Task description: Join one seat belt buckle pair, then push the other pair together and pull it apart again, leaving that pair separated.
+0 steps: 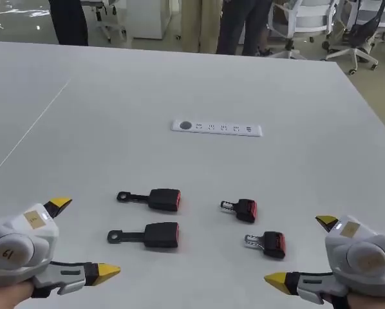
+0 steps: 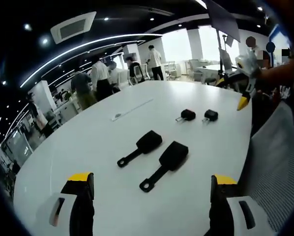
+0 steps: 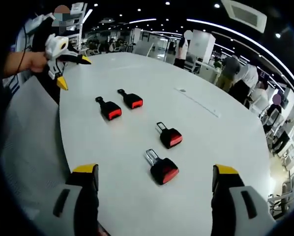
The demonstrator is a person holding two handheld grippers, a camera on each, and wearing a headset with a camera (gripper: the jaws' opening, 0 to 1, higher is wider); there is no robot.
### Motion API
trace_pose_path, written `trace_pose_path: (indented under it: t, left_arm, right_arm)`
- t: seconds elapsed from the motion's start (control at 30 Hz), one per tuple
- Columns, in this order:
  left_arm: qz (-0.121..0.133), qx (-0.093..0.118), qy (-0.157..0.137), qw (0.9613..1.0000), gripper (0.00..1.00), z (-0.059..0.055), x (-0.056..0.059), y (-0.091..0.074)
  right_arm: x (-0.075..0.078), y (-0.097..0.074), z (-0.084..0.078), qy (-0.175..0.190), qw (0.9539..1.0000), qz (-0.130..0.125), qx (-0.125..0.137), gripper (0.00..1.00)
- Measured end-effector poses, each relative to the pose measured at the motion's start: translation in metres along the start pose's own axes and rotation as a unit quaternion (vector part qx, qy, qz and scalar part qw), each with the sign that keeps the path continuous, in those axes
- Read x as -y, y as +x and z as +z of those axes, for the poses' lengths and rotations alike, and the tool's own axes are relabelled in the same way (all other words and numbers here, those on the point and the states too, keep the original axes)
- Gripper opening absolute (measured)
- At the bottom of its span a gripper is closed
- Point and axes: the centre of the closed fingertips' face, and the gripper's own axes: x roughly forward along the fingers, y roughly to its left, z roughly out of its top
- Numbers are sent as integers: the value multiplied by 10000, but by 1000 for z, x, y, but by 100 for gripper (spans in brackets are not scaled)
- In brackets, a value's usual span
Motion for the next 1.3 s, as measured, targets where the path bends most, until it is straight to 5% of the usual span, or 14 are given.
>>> trace_pose_path:
  t: [1.3]
  left_arm:
    - [-95, -90, 20, 9999, 98, -2, 3, 11]
  right_arm:
    - [-3, 3, -1, 70, 9999, 129, 48, 91]
